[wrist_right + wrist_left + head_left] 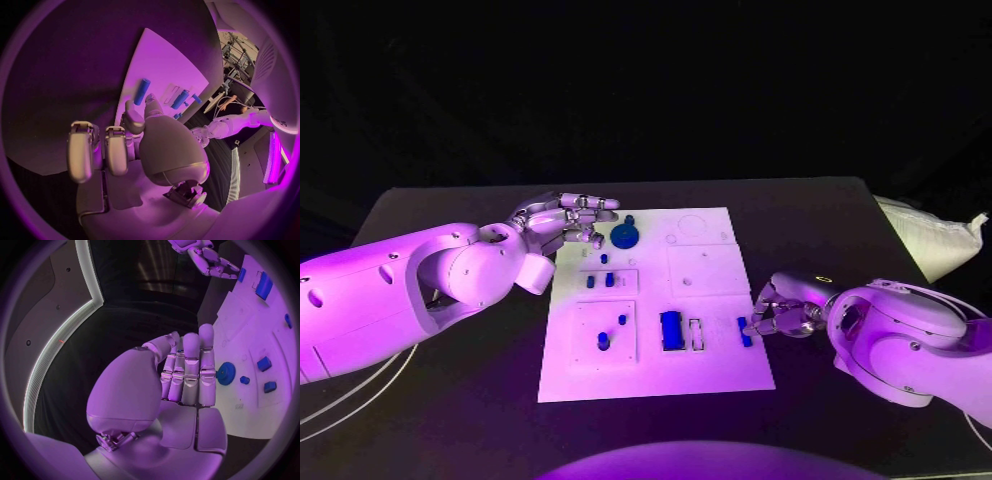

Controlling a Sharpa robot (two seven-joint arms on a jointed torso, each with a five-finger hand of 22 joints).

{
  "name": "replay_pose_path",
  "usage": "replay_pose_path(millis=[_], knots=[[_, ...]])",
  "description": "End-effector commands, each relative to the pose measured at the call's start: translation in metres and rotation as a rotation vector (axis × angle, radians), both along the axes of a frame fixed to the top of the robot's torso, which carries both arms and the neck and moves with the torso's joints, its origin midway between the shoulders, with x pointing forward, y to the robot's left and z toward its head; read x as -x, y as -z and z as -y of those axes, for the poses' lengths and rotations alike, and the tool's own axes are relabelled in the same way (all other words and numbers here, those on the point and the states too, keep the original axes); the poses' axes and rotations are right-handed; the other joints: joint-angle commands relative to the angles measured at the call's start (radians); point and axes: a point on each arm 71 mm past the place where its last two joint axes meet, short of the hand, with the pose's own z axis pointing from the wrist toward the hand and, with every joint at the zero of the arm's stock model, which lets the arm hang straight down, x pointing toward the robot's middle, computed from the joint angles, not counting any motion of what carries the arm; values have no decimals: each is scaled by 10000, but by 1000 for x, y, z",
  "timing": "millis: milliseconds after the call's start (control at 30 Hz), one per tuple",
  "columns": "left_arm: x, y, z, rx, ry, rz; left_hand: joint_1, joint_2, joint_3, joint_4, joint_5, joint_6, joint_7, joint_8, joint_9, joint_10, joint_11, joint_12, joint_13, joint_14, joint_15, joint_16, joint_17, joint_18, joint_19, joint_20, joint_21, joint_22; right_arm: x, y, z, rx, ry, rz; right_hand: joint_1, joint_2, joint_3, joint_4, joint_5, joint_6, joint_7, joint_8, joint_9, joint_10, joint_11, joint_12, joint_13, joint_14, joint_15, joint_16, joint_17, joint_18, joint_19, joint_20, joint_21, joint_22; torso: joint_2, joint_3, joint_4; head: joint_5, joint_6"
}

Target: Assemble the parts on the task board

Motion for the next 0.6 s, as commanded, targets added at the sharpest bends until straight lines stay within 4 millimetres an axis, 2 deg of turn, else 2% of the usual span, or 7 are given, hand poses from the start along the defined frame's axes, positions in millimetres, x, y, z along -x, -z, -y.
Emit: replay_pose_path(millis=[33, 233, 333, 467, 600], knots=[[1, -1, 2, 105, 188, 37, 6, 106, 4, -42, -17, -20, 37, 14, 2, -98, -3, 35, 15, -85, -11, -47, -12, 185, -79, -8, -45, -4, 0, 3, -1, 705, -233, -21, -35, -53, -23, 5, 55, 94, -4, -67, 13, -63, -36, -41, -11, 782, -35, -44, 1312, -38, 9, 19, -50, 9, 0, -1, 2, 1, -6], [1, 0, 2, 111, 199, 32, 6, 106, 4, -42, -17, -20, 37, 14, 2, -98, -3, 35, 15, -85, -11, -47, -12, 185, -79, -8, -45, -4, 0, 7, -7, 852, -377, 132, 123, -32, 1, -64, 132, 115, -15, -86, 39, -43, -50, -46, -10, 785, -49, -39, 1326, -42, 16, 8, -44, 25, 3, -1, 5, 17, -12], [1, 0, 2, 111, 200, 29, 6, 106, 4, -42, -17, -20, 37, 14, 2, -98, -3, 35, 15, -85, -11, -47, -12, 185, -79, -8, -45, -4, -1, 9, -12, 1046, -594, 355, 444, 67, 122, -236, 55, 132, -34, -109, 63, -41, -72, -77, -23, 788, -69, -36, 1337, -44, 21, -8, -39, 39, 1, 1, 3, 28, -15], [1, 0, 2, 107, 196, 21, -10, 123, -6, -48, -16, -24, 39, 22, 3, -118, 0, 62, 16, -98, -7, -44, -29, 185, -92, -3, -49, -3, -1, 12, -19, 1393, -972, 552, 859, 171, 353, -493, -716, 151, -37, -161, 93, -37, -86, -131, -43, 794, -85, -21, 1373, -50, 30, -34, -31, 62, 5, -1, 1, 44, -14], [1, 0, 1, 103, 192, 15, -10, 123, -6, -48, -16, -24, 39, 22, 3, -118, 0, 62, 16, -98, -7, -44, -29, 185, -92, -3, -49, -3, 0, 15, -23, 1744, -1276, 547, 937, 121, 395, -568, -802, 156, -38, -183, 102, -39, -86, -156, -53, 797, -84, -15, 1386, -54, 36, -34, -24, 80, -6, -15, 3, 40, -16]])
